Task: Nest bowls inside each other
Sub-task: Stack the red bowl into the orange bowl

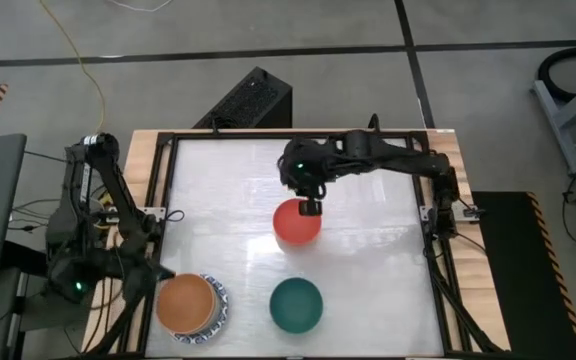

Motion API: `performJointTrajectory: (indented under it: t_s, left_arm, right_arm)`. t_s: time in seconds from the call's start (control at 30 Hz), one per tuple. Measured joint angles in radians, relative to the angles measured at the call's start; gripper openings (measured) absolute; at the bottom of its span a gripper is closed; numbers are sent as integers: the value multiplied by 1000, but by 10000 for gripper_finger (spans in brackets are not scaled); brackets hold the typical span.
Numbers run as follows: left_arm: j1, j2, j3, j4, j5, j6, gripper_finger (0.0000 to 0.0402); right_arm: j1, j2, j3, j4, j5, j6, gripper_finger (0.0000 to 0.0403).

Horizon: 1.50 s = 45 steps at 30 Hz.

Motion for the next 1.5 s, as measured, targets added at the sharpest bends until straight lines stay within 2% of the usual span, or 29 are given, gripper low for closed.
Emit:
performJointTrajectory:
  t_s: [0.13, 0.23, 0.37, 0.5, 0.7, 0.97, 1.07, 1.27, 1.37, 1.5]
  left_arm:
    - [35, -66, 47, -1, -136, 248, 0]
    - [51, -115, 88, -1, -203, 441, 0]
    - [60, -174, 133, 2, -279, 647, 0]
    - [69, -217, 153, 1, -325, 768, 6]
    - [73, -251, 155, 1, -316, 861, 45]
    - [73, -253, 155, 0, -312, 924, 124]
    - [73, -259, 155, 0, -320, 923, 143]
    - [73, -289, 155, 0, -325, 911, 149]
    - [73, -298, 155, -1, -324, 911, 149]
    - [73, -305, 155, -6, -340, 911, 149]
  right_arm:
    - [-12, -3, -158, -9, -136, 31, 118]
    - [13, -3, -293, 61, -189, 27, 118]
    - [66, -2, -458, 213, -196, 17, 118]
    - [110, -3, -548, 292, -195, -1, 118]
    - [154, -3, -606, 311, -171, -17, 131]
    - [149, 39, -606, 372, -115, -5, 211]
    - [144, 65, -606, 387, -114, 10, 224]
    - [153, 138, -606, 420, -111, 35, 213]
    - [158, 174, -605, 421, -72, 78, 199]
    - [157, 199, -605, 405, -37, 129, 150]
